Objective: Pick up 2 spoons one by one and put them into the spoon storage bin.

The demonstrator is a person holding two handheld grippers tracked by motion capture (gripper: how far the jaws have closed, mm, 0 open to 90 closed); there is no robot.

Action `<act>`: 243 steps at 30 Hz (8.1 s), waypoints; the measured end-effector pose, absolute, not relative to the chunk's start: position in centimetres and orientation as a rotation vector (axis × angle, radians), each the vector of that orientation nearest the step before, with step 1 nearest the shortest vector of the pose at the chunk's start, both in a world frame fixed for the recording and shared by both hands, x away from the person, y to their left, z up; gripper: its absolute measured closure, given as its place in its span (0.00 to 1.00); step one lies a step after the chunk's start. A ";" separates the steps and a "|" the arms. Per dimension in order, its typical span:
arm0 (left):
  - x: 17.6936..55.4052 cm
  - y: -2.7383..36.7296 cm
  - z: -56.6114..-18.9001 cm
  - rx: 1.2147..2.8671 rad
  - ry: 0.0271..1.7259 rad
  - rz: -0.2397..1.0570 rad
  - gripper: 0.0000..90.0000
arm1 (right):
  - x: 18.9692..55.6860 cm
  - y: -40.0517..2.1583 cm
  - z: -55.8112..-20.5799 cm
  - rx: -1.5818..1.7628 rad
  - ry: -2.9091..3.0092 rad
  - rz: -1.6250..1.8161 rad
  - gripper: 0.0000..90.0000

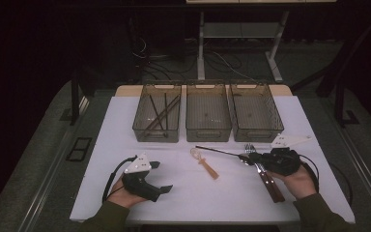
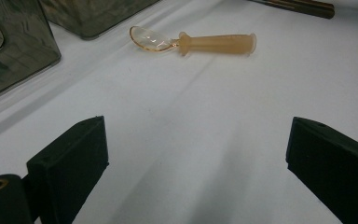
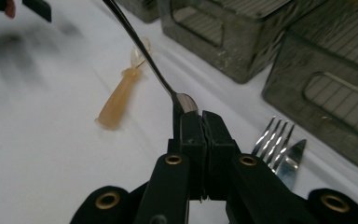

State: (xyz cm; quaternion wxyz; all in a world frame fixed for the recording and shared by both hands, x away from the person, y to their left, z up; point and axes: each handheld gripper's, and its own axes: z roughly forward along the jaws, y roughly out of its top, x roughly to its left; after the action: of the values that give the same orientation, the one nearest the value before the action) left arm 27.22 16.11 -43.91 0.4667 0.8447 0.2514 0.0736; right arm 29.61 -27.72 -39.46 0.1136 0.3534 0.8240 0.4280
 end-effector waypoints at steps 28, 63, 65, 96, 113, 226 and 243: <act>27.2 16.1 -43.8 2.066 0.620 0.177 0.05 | 37.8 -22.6 -36.9 1.220 2.164 1.121 0.98; 27.1 15.9 -43.9 2.073 0.606 0.166 0.05 | 39.7 -20.5 -37.3 1.278 2.170 1.126 0.55; 27.1 15.9 -43.9 2.071 0.608 0.165 0.05 | 39.2 -20.7 -37.1 1.268 2.176 1.128 0.53; 27.0 15.8 -43.9 2.074 0.607 0.171 0.04 | 32.0 -18.4 -41.5 1.082 2.597 1.113 0.44; 26.9 15.8 -43.8 2.077 0.597 0.169 0.04 | 31.0 -14.9 -43.8 1.002 2.729 0.979 0.63; 26.7 15.7 -43.8 2.063 0.592 0.154 0.04 | 41.8 -19.4 -35.2 1.124 2.433 1.171 0.82; 26.8 15.7 -43.8 2.068 0.587 0.152 0.04 | 44.7 -17.3 -37.6 1.112 2.524 0.926 0.82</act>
State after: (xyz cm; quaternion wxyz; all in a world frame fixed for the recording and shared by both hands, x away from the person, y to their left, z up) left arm 26.78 15.71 -43.83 0.4735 0.8452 0.2400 0.0623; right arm 44.66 -17.33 -37.63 0.1157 0.3797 0.8617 0.3162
